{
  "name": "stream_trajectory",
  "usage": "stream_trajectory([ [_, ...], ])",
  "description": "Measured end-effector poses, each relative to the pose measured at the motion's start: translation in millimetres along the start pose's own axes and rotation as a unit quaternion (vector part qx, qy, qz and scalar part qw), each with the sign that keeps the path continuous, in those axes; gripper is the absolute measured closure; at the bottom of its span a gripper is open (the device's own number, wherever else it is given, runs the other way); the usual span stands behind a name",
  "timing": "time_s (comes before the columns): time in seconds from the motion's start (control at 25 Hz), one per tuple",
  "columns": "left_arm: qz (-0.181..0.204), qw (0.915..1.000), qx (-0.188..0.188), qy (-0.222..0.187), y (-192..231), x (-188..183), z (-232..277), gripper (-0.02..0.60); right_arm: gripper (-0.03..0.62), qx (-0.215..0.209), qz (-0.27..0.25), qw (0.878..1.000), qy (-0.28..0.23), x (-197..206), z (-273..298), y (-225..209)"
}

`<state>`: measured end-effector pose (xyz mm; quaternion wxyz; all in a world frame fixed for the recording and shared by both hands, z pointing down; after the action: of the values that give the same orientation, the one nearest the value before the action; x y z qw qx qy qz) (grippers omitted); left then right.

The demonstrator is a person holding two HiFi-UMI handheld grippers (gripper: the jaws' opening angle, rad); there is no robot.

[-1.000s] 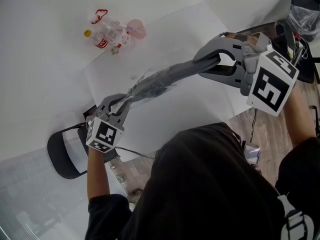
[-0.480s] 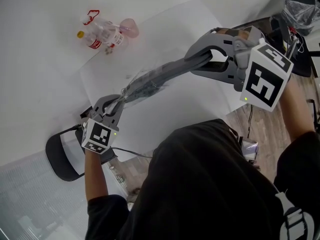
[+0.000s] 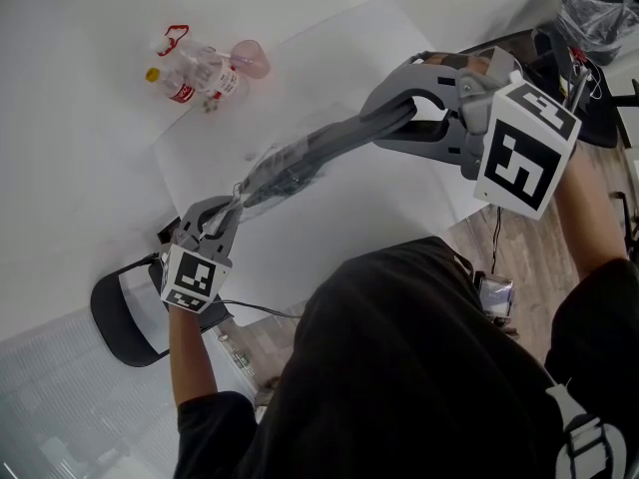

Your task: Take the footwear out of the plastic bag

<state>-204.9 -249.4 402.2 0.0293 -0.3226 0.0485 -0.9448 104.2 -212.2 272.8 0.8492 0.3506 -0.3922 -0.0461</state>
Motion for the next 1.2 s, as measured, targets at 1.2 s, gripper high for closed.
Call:
stream_trajectory([
  [1.2,-0.018,0.9997,-0.018,0.0,2,21,-8,0.558,0.516,0.005,-0.007,1.0,0.003,-1,-1,-1],
])
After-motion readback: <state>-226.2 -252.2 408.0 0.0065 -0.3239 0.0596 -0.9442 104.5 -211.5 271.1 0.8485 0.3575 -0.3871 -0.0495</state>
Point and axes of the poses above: the fingertips, and each gripper's own axes: z forward along the fingers, y to its left, x out of its underside, the point moved 8 cm from there along -z, backward along the fingers, and after that the axes turned 15 degrees about x, right-handed, at the moved point
